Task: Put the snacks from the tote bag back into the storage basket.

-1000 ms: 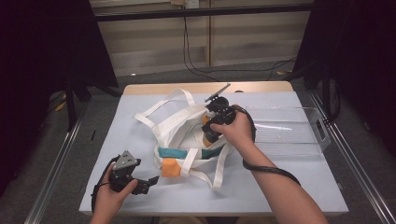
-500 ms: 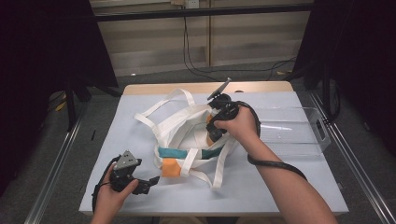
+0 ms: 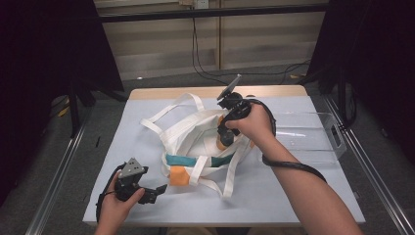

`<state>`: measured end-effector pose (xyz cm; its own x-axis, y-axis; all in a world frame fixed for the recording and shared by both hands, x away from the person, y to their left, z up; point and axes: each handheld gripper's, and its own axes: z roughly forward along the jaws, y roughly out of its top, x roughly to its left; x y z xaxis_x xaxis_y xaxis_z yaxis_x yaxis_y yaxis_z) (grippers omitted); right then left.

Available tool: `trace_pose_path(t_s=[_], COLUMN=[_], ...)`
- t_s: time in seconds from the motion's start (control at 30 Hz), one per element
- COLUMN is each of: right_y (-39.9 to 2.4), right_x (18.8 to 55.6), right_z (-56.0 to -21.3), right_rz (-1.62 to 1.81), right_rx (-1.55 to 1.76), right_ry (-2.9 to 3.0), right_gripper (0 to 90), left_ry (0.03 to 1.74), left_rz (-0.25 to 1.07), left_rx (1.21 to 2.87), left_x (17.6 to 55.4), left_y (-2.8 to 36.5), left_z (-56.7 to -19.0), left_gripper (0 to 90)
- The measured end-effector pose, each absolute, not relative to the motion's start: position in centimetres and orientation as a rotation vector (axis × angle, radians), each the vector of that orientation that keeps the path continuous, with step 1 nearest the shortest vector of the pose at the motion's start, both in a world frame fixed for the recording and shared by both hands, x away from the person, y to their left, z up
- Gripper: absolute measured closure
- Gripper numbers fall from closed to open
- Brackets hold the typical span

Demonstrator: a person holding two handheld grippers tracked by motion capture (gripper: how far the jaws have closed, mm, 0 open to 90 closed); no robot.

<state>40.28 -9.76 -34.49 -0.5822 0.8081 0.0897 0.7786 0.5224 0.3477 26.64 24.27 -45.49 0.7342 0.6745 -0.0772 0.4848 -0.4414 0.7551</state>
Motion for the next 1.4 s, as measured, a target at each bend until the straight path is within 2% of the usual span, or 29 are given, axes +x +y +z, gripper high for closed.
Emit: trace_pose_path(t_s=[1.4], right_y=[-9.5], right_x=[41.4], right_z=[-27.2], right_rz=[0.420], right_rx=[1.427], right_ry=[2.701], right_gripper=[30.5], left_ry=[0.871], left_rz=[0.306], left_rx=[2.127], left_x=[26.6], left_y=[24.3], left_z=[-45.3], left_gripper=[3.7])
